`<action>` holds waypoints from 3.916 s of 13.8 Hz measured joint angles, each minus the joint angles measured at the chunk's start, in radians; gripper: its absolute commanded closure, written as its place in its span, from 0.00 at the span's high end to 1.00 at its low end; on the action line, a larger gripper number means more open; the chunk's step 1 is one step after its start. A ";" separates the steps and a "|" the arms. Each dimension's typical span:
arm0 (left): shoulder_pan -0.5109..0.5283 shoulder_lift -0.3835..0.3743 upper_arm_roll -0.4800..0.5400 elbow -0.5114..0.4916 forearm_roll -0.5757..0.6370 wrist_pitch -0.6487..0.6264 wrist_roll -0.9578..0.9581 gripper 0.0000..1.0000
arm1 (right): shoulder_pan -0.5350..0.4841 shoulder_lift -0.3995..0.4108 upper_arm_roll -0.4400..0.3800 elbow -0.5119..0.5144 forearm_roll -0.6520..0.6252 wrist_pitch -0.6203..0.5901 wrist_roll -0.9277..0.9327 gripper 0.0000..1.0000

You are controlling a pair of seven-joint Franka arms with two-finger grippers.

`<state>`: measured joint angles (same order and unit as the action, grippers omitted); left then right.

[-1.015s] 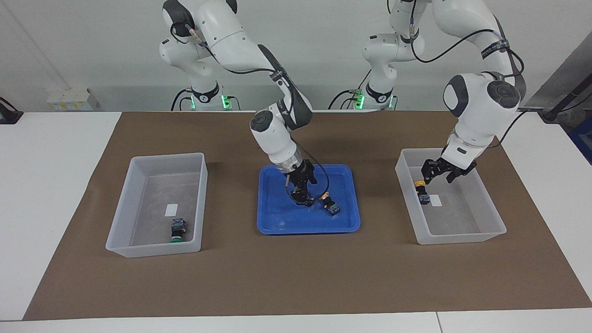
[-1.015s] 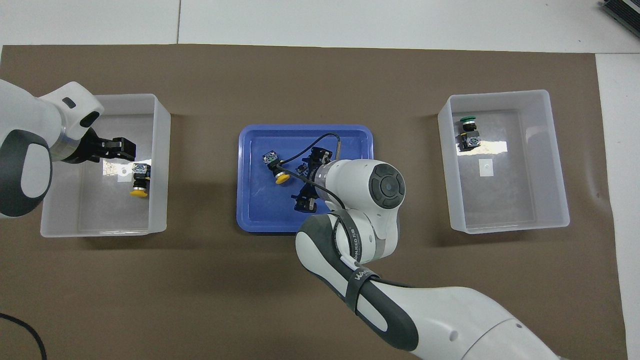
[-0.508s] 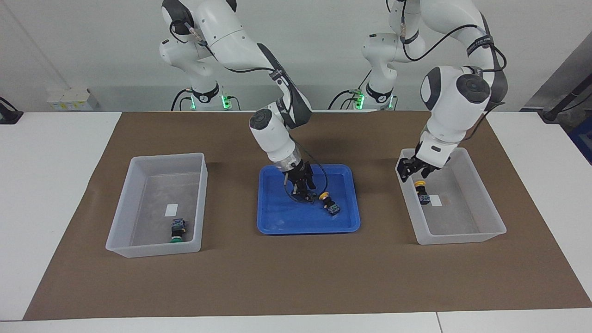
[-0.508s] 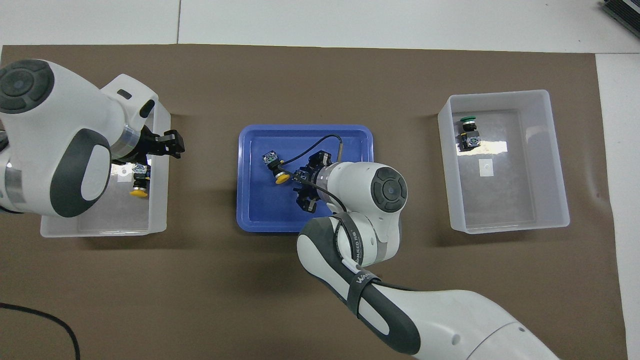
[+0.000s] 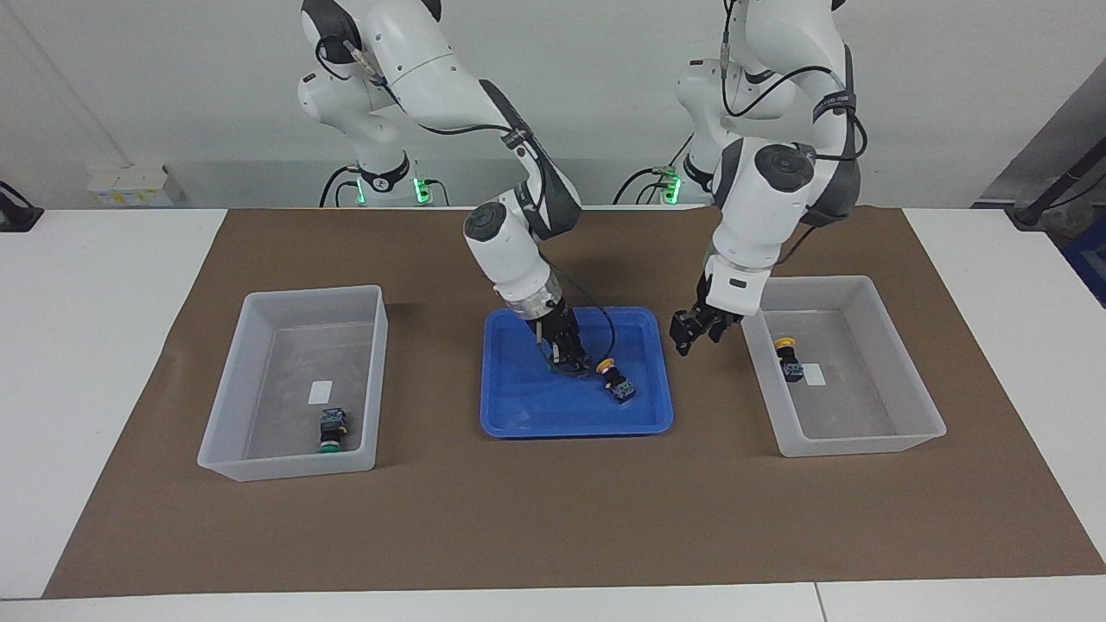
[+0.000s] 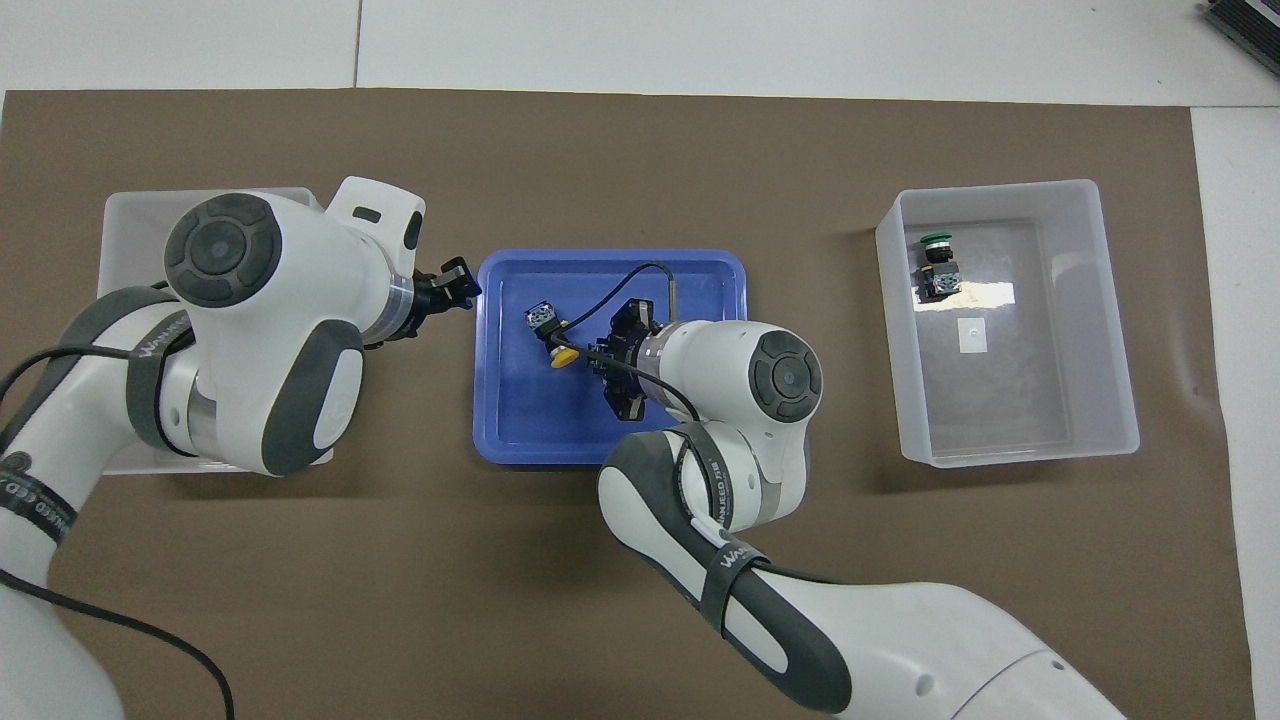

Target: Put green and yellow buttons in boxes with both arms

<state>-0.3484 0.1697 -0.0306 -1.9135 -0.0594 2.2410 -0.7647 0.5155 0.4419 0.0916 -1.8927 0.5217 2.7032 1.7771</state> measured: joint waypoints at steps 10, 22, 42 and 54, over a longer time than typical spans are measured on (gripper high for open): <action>-0.132 0.164 0.000 -0.054 -0.003 0.341 -0.294 0.69 | -0.282 -0.264 -0.009 0.000 -0.335 -0.498 -0.447 0.00; -0.154 0.215 0.005 -0.100 -0.003 0.445 -0.301 0.23 | -0.545 -0.319 -0.011 -0.004 -0.538 -0.721 -1.465 0.00; 0.146 0.101 0.035 0.233 0.055 -0.283 0.263 0.00 | -0.617 0.060 0.003 0.265 -0.673 -0.577 -1.709 0.68; 0.409 0.095 0.039 -0.018 0.055 0.038 0.728 0.00 | -0.617 -0.072 0.004 0.267 -0.663 -0.603 -1.709 1.00</action>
<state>0.0609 0.2648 0.0079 -1.9311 -0.0041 2.2789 -0.0370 -0.1017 0.3696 0.0952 -1.6258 -0.1416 2.0998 0.0684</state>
